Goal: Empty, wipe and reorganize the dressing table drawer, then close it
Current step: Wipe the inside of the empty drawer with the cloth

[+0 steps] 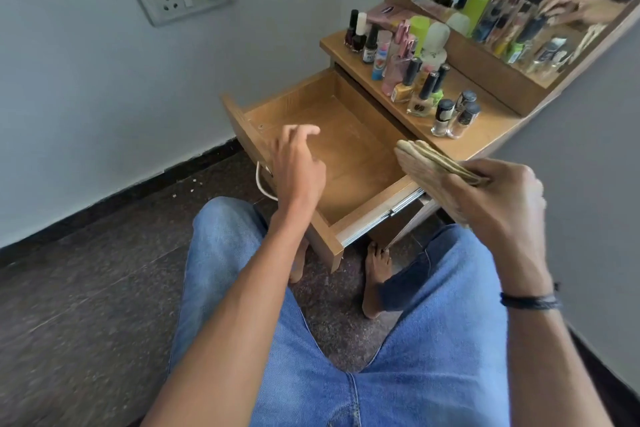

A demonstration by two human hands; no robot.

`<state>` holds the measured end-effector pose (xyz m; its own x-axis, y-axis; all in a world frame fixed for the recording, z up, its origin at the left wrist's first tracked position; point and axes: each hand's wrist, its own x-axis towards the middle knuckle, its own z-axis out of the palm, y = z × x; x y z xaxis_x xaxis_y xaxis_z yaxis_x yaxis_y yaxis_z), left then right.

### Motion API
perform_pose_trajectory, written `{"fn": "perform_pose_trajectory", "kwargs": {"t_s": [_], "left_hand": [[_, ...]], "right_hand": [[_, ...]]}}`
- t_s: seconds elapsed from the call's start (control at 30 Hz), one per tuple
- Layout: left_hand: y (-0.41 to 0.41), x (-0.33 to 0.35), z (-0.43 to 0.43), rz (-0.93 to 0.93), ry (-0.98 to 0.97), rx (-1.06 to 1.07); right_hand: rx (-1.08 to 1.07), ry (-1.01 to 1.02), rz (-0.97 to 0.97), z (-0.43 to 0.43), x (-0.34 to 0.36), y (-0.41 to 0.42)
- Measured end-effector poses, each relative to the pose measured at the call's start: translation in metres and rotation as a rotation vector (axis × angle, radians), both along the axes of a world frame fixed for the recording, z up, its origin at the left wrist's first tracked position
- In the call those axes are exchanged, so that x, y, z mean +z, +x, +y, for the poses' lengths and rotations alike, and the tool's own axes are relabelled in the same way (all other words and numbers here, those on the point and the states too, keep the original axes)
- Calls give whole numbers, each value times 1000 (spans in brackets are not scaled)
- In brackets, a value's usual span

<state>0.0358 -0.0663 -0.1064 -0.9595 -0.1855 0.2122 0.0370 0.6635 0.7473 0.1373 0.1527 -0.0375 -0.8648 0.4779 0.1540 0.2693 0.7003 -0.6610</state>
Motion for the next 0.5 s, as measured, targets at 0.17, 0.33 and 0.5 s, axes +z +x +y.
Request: {"fn": "perform_pose_trajectory", "kwargs": {"t_s": [0.17,0.33,0.5], "left_hand": [[-24,-2,-26,-6,64,154],[-32,-11,-37,40,160,245],[-38,-18,-37,77,255,285]], "right_hand": [[229,98,-2,-45,-21,-47],[292,232,4,-74,-55,-102],[297,359,2,-91,-81,-143]]}}
